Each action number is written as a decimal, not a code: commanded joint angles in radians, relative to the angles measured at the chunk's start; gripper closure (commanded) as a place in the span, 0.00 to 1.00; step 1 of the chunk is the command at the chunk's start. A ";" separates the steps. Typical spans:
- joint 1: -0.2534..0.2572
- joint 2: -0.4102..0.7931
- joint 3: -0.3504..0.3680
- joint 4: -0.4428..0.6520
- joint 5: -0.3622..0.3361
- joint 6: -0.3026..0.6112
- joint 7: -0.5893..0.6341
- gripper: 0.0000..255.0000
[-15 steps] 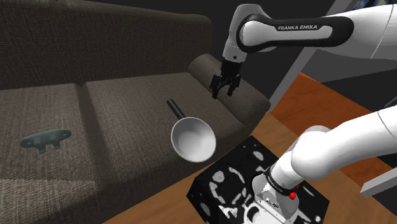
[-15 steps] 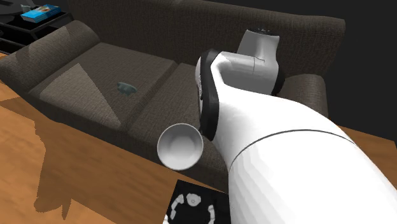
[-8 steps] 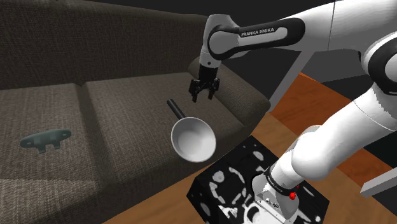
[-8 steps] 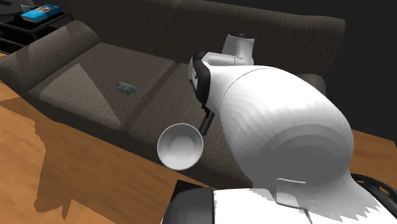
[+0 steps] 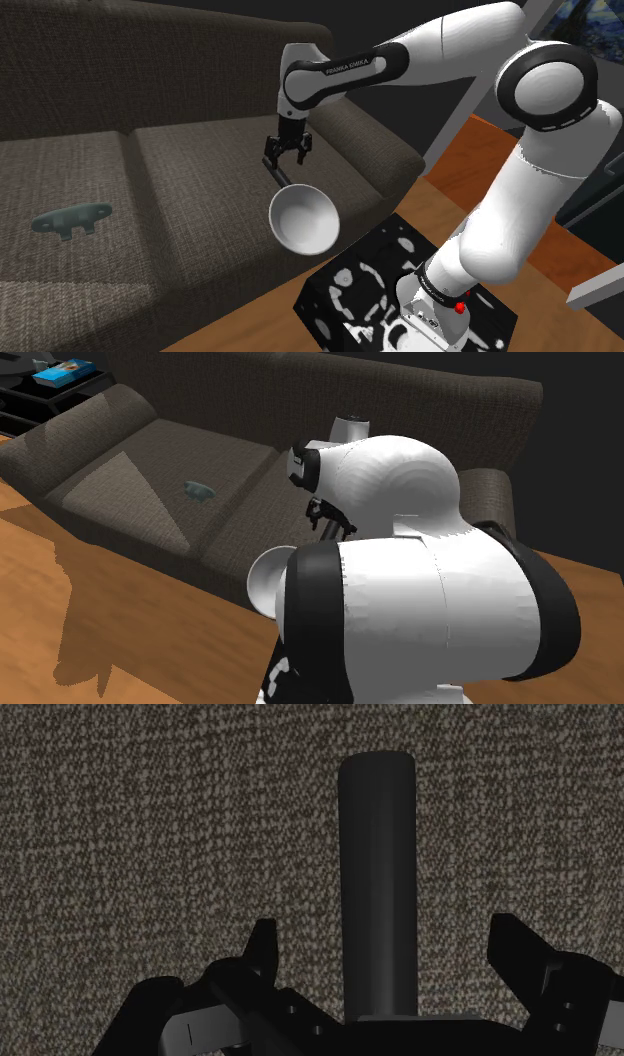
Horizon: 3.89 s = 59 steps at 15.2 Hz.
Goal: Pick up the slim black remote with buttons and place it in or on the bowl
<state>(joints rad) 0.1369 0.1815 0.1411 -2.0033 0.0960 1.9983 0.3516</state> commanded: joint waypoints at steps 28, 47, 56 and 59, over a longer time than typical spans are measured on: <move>0.011 0.060 0.004 -0.018 -0.003 0.075 0.010 1.00; 0.005 -0.050 0.005 0.105 0.004 -0.157 0.023 1.00; 0.016 -0.135 0.017 0.080 0.019 -0.213 0.048 1.00; 0.037 -0.225 0.038 -0.036 0.043 -0.182 0.077 1.00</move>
<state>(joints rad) 0.1662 -0.0135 0.1719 -2.0021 0.1301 1.8070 0.4169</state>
